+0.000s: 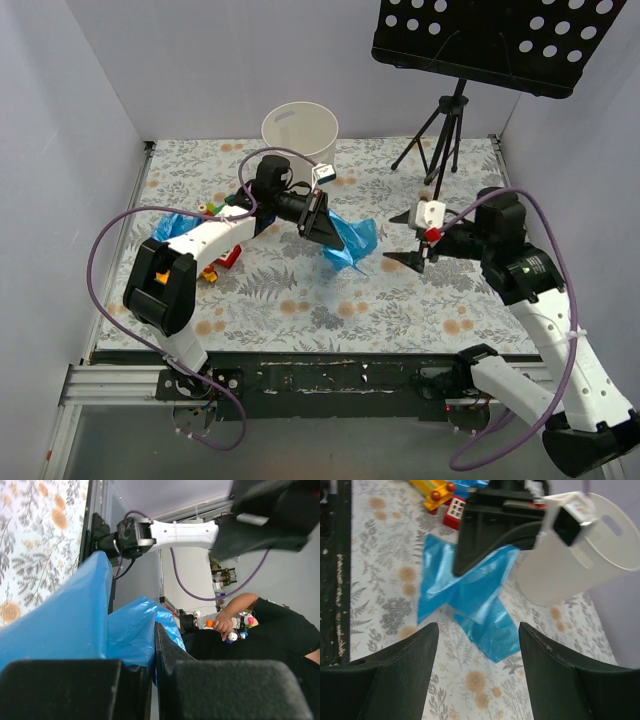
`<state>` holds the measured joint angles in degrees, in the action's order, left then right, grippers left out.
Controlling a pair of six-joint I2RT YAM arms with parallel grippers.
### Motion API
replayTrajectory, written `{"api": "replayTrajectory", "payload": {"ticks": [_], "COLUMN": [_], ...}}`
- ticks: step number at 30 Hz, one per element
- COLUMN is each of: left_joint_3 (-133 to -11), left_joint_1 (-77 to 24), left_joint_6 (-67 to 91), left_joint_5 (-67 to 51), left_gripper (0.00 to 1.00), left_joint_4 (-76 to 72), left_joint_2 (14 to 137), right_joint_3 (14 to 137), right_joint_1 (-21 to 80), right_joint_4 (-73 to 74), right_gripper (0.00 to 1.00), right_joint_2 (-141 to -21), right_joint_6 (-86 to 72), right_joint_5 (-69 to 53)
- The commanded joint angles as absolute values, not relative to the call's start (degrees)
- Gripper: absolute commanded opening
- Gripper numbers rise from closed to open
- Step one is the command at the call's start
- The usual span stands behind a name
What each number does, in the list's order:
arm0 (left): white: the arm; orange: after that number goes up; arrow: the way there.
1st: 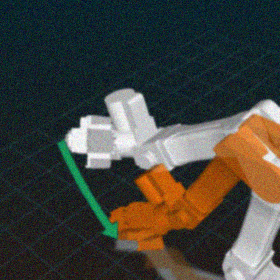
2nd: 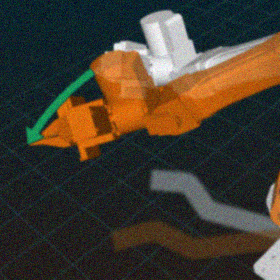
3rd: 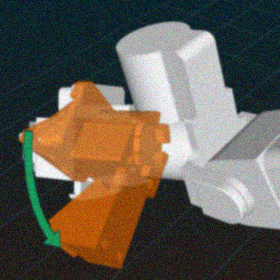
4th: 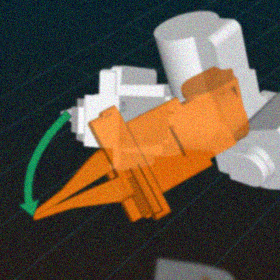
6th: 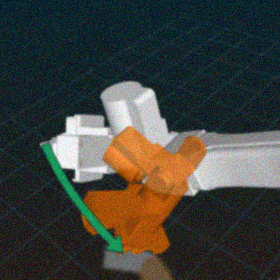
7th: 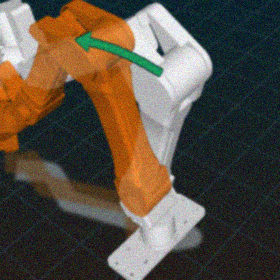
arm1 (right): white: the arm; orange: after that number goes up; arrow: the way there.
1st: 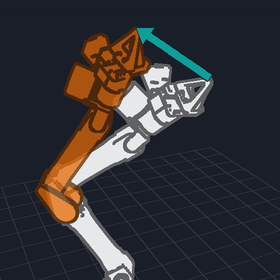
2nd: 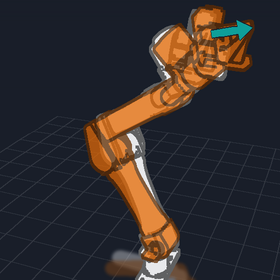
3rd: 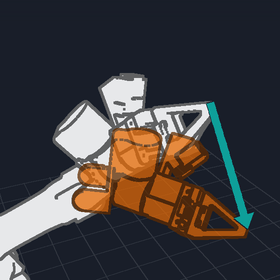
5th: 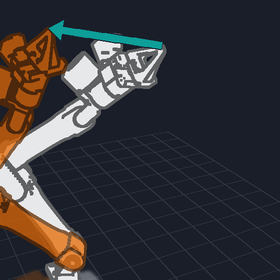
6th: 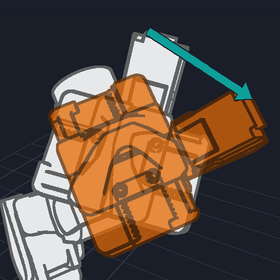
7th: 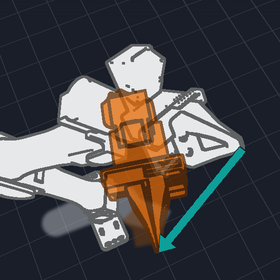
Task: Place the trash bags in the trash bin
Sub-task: Unfold the trash bag at the center of the board.
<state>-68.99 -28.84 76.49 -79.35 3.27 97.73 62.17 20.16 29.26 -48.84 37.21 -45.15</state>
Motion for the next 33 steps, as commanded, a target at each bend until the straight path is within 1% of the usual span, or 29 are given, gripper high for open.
{"api": "replayTrajectory", "payload": {"ticks": [1, 3, 7, 10, 14, 18, 21, 23, 25, 27, 28, 29, 30, 31, 32, 33], "left_joint_3": [-74.3, -76.0, -77.4, -76.6, -74.8, -74.9, -75.0, -75.1, -75.1, -75.5, -75.8, -75.8, -75.8, -75.8, -76.2, -77.2], "left_joint_1": [-27.6, -27.3, -27.1, -27.0, -27.0, -26.9, -26.7, -26.5, -26.4, -26.1, -25.8, -25.3, -24.5, -23.7, -22.3, -20.5], "left_joint_6": [83.1, 83.3, 84.7, 85.5, 86.0, 86.0, 86.1, 86.2, 86.4, 86.0, 85.1, 84.1, 82.7, 80.4, 77.1, 72.6], "left_joint_5": [-82.7, -82.4, -82.6, -83.1, -83.5, -83.6, -83.5, -83.4, -83.1, -82.4, -82.1, -81.7, -80.8, -79.7, -78.1, -76.2], "left_gripper": [0.0, 0.0, 0.0, 0.0, 0.0, 0.0, 0.0, 0.0, 0.0, 0.0, 0.0, 0.06, 0.21, 0.44, 0.56, 0.61], "left_joint_4": [-4.7, -4.7, -6.4, -7.1, -7.1, -7.1, -7.2, -7.2, -7.0, -6.5, -5.8, -4.6, -3.3, -0.5, 4.9, 10.0], "left_joint_2": [97.4, 98.3, 98.6, 98.0, 96.9, 96.6, 96.6, 96.9, 96.9, 96.9, 96.8, 96.6, 96.2, 95.7, 94.9, 94.5], "right_joint_3": [60.3, 60.2, 57.5, 55.6, 55.3, 54.1, 53.3, 53.3, 54.1, 55.0, 55.6, 56.3, 57.2, 58.6, 60.5, 62.7], "right_joint_1": [29.9, 33.6, 37.0, 38.7, 39.1, 39.6, 39.9, 39.9, 39.9, 39.9, 39.9, 39.9, 40.0, 39.9, 39.9, 39.9], "right_joint_4": [28.0, 27.0, 23.3, 21.1, 19.3, 16.7, 13.5, 12.7, 13.1, 13.9, 14.3, 15.0, 16.1, 17.7, 19.6, 21.7], "right_gripper": [0.72, 0.71, 0.66, 0.59, 0.49, 0.33, 0.26, 0.18, 0.13, 0.03, 0.01, 0.01, 0.01, 0.01, 0.01, 0.01], "right_joint_2": [-50.4, -51.9, -52.4, -52.5, -53.1, -53.3, -53.5, -54.1, -54.9, -55.5, -55.7, -55.8, -56.1, -56.3, -56.9, -57.6], "right_joint_6": [43.8, 43.2, 42.7, 43.6, 43.7, 41.8, 39.7, 39.2, 38.9, 38.6, 38.1, 38.1, 38.0, 38.2, 38.5, 39.3], "right_joint_5": [-44.1, -42.7, -40.0, -35.2, -32.2, -29.5, -26.2, -24.9, -24.9, -26.1, -26.4, -26.6, -27.1, -27.6, -28.1, -28.9]}}
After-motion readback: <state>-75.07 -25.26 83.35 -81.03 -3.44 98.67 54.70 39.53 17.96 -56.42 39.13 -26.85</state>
